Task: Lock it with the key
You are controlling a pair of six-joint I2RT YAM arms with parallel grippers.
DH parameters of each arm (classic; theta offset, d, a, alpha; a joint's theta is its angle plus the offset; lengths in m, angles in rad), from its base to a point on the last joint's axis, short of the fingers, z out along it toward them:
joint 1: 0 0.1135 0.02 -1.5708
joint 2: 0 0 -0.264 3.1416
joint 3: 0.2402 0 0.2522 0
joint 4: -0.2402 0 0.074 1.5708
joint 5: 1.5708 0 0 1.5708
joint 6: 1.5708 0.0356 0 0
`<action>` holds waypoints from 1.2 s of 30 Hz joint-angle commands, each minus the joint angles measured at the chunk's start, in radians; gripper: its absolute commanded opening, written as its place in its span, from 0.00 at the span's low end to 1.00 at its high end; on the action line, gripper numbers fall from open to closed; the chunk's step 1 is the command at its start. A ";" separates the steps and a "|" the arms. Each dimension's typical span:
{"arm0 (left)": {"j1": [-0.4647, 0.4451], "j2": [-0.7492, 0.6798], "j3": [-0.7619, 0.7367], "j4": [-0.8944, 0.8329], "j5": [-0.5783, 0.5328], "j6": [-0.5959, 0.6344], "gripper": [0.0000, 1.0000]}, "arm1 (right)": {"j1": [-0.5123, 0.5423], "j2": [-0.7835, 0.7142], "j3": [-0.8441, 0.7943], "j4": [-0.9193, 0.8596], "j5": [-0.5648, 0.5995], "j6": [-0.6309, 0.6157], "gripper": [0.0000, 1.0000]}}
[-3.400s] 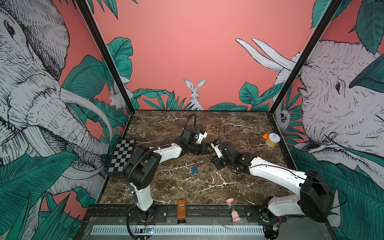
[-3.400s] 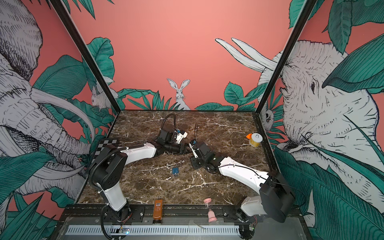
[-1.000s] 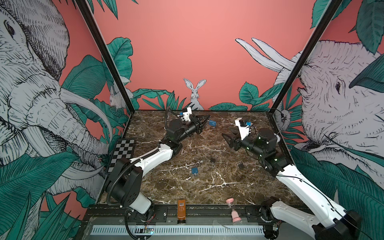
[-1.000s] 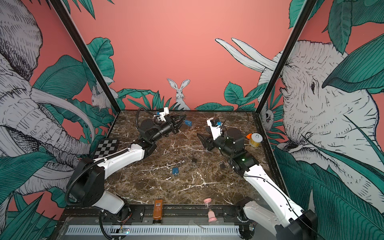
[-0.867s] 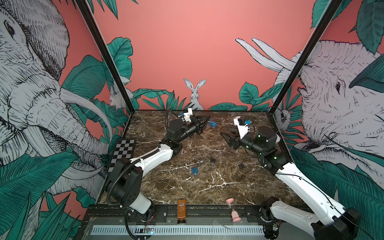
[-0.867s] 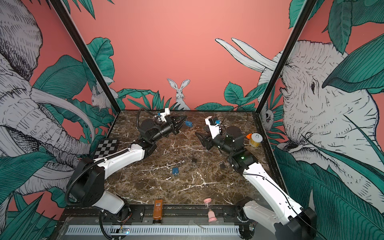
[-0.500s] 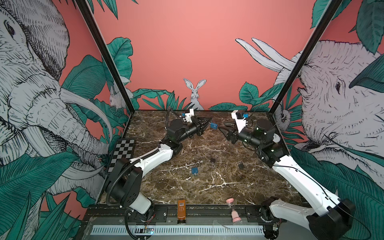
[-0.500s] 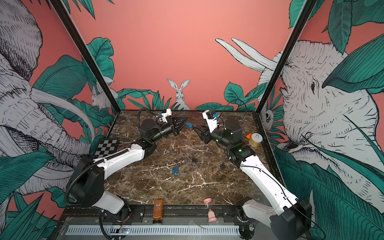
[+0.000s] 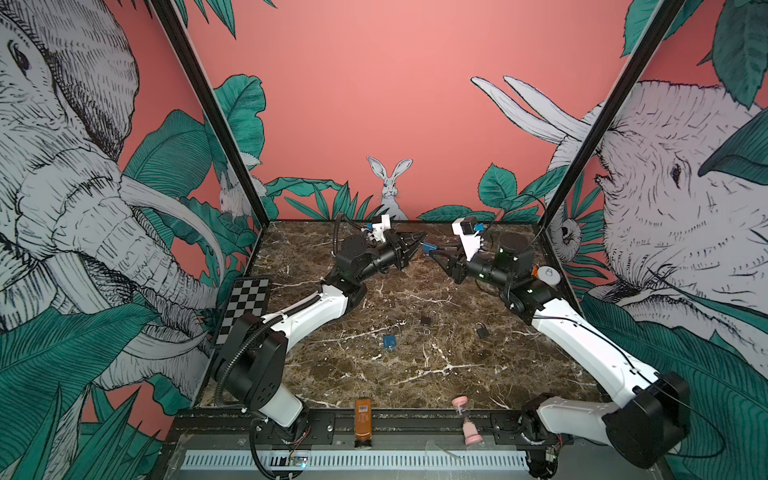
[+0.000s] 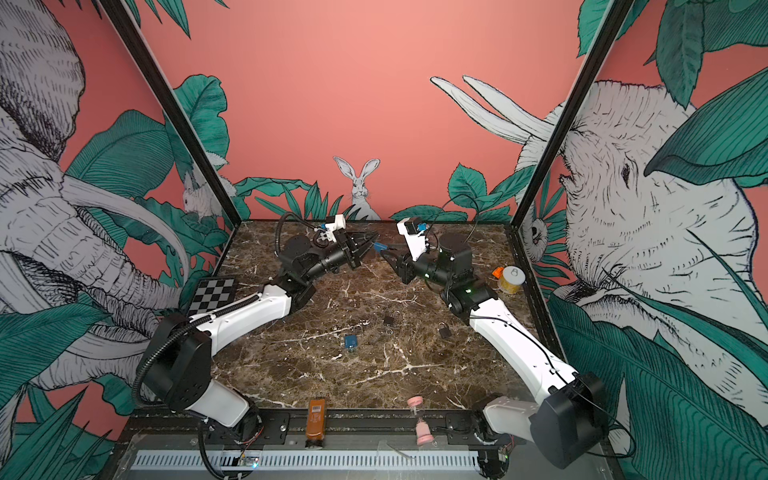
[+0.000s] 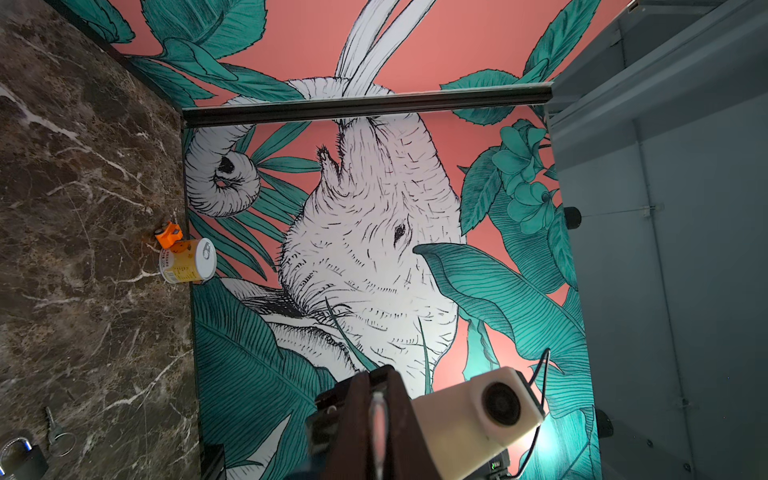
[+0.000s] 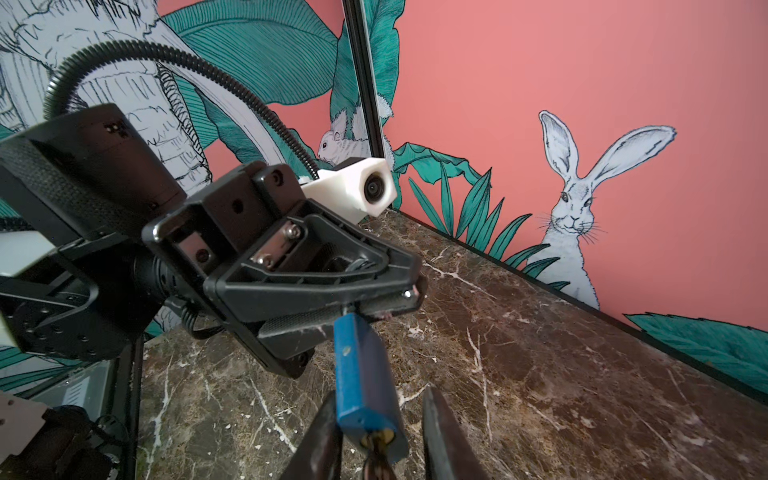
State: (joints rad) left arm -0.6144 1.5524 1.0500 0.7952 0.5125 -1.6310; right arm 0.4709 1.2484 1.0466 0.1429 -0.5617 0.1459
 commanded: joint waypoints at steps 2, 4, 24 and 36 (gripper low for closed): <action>-0.002 -0.011 0.039 0.071 0.018 -0.006 0.00 | -0.005 0.008 0.011 0.089 -0.024 0.035 0.28; -0.004 -0.006 0.042 0.067 0.020 -0.004 0.00 | -0.005 0.008 0.006 0.097 -0.020 0.038 0.26; 0.048 0.075 0.132 -0.039 0.156 0.235 0.75 | -0.033 0.032 0.033 0.016 -0.025 0.237 0.00; 0.174 -0.071 0.065 -0.489 0.042 1.117 0.97 | -0.067 -0.068 -0.008 -0.265 -0.119 0.670 0.00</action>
State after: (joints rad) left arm -0.4282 1.5711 1.1187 0.4026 0.5564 -0.7803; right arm 0.4091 1.2285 1.0679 -0.1307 -0.6044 0.6651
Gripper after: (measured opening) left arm 0.975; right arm 0.143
